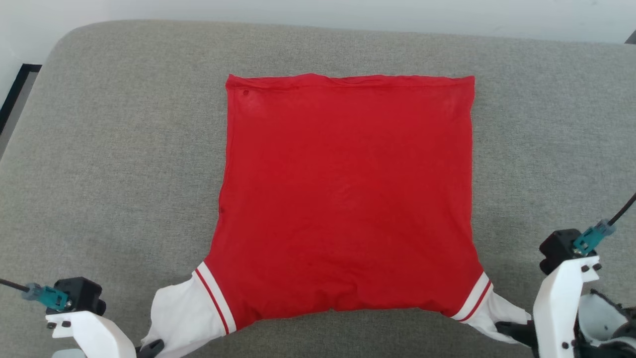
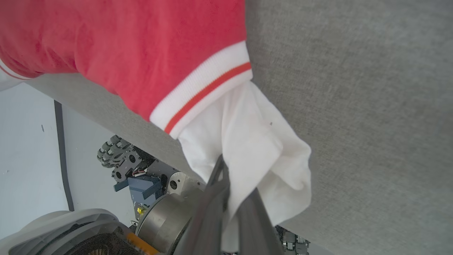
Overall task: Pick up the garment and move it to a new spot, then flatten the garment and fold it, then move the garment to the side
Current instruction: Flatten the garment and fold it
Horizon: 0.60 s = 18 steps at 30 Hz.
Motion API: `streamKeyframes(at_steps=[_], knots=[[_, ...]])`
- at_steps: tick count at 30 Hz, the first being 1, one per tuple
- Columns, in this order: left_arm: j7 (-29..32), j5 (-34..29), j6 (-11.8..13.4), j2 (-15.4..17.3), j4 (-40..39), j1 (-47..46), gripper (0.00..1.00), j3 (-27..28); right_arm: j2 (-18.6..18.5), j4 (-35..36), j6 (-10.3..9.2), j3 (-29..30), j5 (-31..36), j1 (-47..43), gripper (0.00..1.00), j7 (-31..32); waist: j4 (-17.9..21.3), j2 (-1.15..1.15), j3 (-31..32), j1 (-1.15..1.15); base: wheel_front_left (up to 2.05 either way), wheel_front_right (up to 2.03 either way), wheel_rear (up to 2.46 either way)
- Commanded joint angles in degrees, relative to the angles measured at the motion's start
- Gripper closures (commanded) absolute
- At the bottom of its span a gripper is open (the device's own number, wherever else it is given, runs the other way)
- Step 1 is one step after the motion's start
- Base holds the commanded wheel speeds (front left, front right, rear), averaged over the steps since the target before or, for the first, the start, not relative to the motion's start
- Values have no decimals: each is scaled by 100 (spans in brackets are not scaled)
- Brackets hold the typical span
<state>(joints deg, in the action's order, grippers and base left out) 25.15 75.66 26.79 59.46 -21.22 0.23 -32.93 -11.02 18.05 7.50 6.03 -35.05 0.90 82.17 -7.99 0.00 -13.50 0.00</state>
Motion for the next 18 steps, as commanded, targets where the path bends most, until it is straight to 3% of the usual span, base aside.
streamKeyframes(at_steps=[1, 8, 9, 10, 11, 12, 18], knots=[[-65, 48, -71, -103, 105, 51, 100, -27, 80, -29, -2, -10, 85, -114, 100, -72, -19, 0, -7, 0, 0, 0, 0], [-372, -160, -614, -649, 807, -262, 100, -179, -58, -673, -1, -471, 462, -129, 98, -1046, -22, 0, -5, 0, 0, 0, 0], [-424, -191, -685, -704, 901, -312, 100, -192, -52, -743, -1, -505, 490, -91, 57, -1200, -17, 0, -2, 0, 0, 0, 0], [-465, -219, -754, -773, 997, -372, 100, -193, -70, -800, -1, -574, 494, -61, 50, -1308, -13, 0, 3, 0, 0, 0, 0], [-512, -252, -820, -824, 1076, -411, 100, -190, -104, -821, -1, -622, 505, -44, 15, -1388, -9, 0, 6, 0, 0, 0, 0], [-556, -276, -866, -854, 1153, -435, 100, -188, -144, -829, -1, -625, 525, -34, 0, -1446, -5, 0, 7, 0, 0, 0, 0], [-944, -425, -1160, -1024, 1388, -620, 100, -91, -248, -305, -1, -613, 544, 245, 0, -1765, 2, 0, -53, 0, 0, 0, 0]])
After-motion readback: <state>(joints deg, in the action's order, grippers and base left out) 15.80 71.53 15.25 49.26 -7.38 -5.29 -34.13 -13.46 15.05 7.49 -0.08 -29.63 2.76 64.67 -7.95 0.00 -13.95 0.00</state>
